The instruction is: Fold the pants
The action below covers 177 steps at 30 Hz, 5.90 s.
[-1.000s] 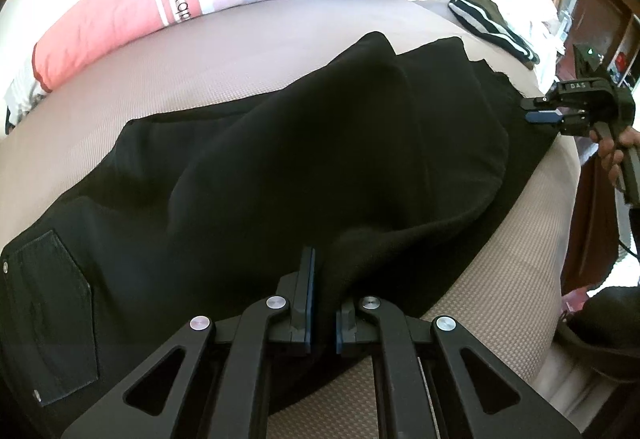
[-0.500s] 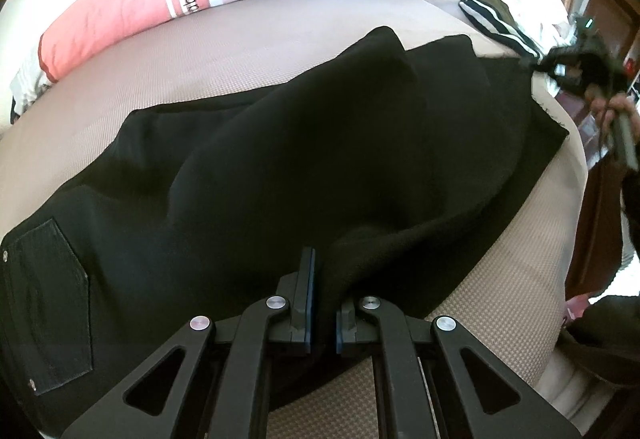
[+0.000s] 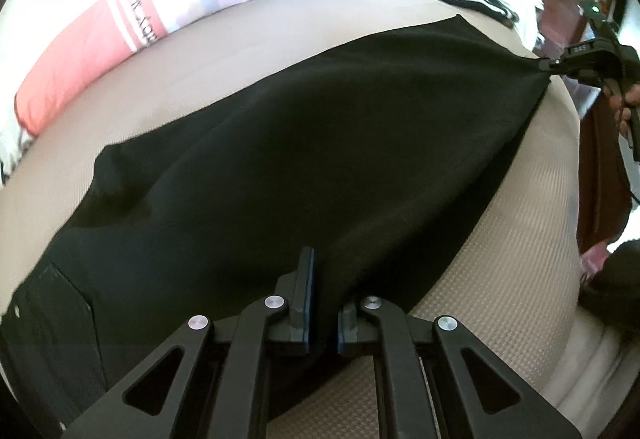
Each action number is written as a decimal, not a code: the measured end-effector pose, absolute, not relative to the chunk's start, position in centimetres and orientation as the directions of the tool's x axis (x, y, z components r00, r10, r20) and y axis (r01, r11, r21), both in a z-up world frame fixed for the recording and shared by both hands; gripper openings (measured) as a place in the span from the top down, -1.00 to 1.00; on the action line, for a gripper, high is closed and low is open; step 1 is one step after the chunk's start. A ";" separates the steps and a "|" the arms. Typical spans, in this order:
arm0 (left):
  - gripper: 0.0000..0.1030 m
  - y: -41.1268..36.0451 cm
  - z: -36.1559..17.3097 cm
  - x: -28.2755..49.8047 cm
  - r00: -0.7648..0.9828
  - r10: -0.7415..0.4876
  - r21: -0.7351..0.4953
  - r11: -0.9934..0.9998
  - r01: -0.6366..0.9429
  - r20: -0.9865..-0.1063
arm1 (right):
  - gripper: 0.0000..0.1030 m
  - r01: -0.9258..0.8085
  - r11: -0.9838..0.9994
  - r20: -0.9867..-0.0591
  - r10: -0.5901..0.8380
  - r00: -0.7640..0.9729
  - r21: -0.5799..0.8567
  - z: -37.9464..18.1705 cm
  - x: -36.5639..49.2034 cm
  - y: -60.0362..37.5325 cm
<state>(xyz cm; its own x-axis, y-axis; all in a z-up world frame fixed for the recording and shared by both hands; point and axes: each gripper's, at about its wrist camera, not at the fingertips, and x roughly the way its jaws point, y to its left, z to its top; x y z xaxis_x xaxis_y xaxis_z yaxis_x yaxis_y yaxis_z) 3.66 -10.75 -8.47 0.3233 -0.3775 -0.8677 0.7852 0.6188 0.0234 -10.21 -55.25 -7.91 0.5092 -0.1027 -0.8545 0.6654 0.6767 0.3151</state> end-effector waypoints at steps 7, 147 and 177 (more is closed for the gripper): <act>0.83 -10.3 -7.5 3.3 0.300 -0.413 0.003 0.585 0.811 -0.860 | 0.96 0.669 0.683 -0.850 -0.136 0.510 0.292 -7.6 -10.4 -55.3; -0.61 -2.5 -9.4 12.1 0.459 -0.137 0.001 0.957 0.289 -0.878 | 0.83 0.220 0.678 -0.687 0.562 0.461 0.702 -12.8 4.0 -63.0; -0.67 -2.6 -7.6 9.4 0.568 -0.015 0.146 0.961 0.236 -0.823 | 0.87 0.233 0.784 -0.753 0.396 0.526 0.576 -0.8 7.0 -45.1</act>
